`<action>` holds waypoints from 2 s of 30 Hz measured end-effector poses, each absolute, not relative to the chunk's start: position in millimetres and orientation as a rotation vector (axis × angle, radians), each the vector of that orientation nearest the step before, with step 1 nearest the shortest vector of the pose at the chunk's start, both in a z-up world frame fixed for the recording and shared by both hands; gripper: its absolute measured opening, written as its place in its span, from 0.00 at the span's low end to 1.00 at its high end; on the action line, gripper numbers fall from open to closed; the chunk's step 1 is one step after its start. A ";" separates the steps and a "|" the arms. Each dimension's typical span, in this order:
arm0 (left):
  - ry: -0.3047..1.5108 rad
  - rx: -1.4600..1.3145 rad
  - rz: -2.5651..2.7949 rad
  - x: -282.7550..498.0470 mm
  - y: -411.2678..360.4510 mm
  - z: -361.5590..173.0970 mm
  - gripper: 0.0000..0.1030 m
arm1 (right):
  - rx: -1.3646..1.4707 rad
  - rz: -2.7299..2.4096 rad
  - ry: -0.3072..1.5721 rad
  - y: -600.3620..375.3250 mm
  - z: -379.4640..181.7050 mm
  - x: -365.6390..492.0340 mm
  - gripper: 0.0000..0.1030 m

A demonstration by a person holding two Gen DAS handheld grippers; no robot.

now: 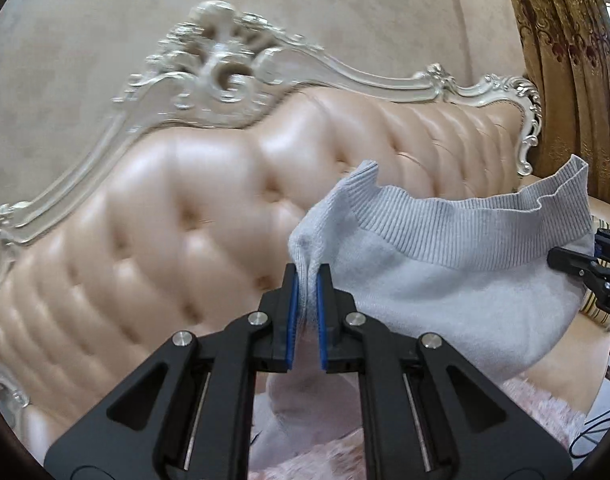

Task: Fold clothes
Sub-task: 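Lift the sweatshirt with the right gripper while the left gripper grasps its hem, then hold the sweatshirt with both grippers and lay it flat onto the bedspread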

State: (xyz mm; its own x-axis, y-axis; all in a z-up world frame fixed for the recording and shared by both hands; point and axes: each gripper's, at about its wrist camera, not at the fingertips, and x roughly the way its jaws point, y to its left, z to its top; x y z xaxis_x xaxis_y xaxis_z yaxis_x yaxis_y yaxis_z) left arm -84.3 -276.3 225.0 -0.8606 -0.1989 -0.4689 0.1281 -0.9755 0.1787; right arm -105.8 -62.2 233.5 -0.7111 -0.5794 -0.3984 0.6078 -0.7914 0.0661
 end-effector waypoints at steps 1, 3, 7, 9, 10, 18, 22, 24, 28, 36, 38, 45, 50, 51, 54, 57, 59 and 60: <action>-0.209 0.742 -2.859 -71.2 -282.9 226.6 0.10 | 0.534 -2.418 0.098 -70.9 236.3 -97.7 0.24; -0.205 0.749 -2.841 -49.2 -292.9 224.6 0.10 | 0.534 -2.400 0.124 -88.9 240.1 -80.7 0.23; -0.165 0.780 -2.834 2.3 -305.3 198.3 0.10 | 0.545 -2.358 0.161 -111.4 226.8 -42.5 0.23; -0.136 0.820 -2.830 29.3 -310.2 169.6 0.10 | 0.563 -2.332 0.185 -116.7 209.6 -23.8 0.23; -0.121 0.852 -2.827 41.8 -310.2 151.4 0.10 | 0.596 -2.315 0.207 -119.6 193.9 -11.2 0.23; 0.061 1.077 -2.835 133.8 -288.6 23.5 0.10 | 0.816 -2.231 0.216 -100.3 90.5 58.4 0.23; 0.070 1.095 -2.863 177.3 -263.8 -2.3 0.10 | 0.862 -2.216 0.197 -78.3 63.4 95.0 0.23; 0.070 1.088 -2.875 196.4 -251.4 -9.2 0.10 | 0.874 -2.215 0.175 -67.0 53.3 113.1 0.23; 0.050 1.056 -2.889 235.5 -226.5 -25.1 0.10 | 0.874 -2.214 0.117 -49.5 37.2 149.0 0.23; 0.092 1.047 -2.853 296.7 -198.0 -83.8 0.10 | 0.944 -2.229 0.033 -26.9 -21.3 205.6 0.24; 0.135 1.092 -2.847 303.7 -195.0 -100.2 0.10 | 0.992 -2.231 0.043 -24.2 -39.6 211.0 0.24; 0.136 1.230 -2.835 301.1 -185.7 -134.2 0.10 | 1.114 -2.229 0.007 -17.2 -79.4 215.5 0.30; 0.242 1.188 -2.858 312.1 -200.8 -119.5 0.14 | 1.123 -2.207 0.078 -18.7 -72.0 220.1 0.39; 0.250 1.165 -2.870 315.6 -202.8 -113.2 0.14 | 1.108 -2.211 0.108 -19.2 -66.3 223.0 0.41; 0.226 1.083 -2.907 325.5 -204.8 -91.8 0.22 | 1.041 -2.235 0.210 -18.6 -47.3 234.7 0.49; 0.262 1.033 -2.955 330.8 -202.7 -76.2 0.65 | 0.991 -2.249 0.272 -16.6 -33.8 243.0 0.56; 0.293 1.012 -2.980 334.2 -199.9 -70.0 0.82 | 0.975 -2.248 0.298 -14.4 -30.1 248.5 0.58; 0.294 1.011 -2.988 335.4 -197.7 -68.2 0.83 | 0.970 -2.238 0.306 -12.6 -29.1 252.1 0.58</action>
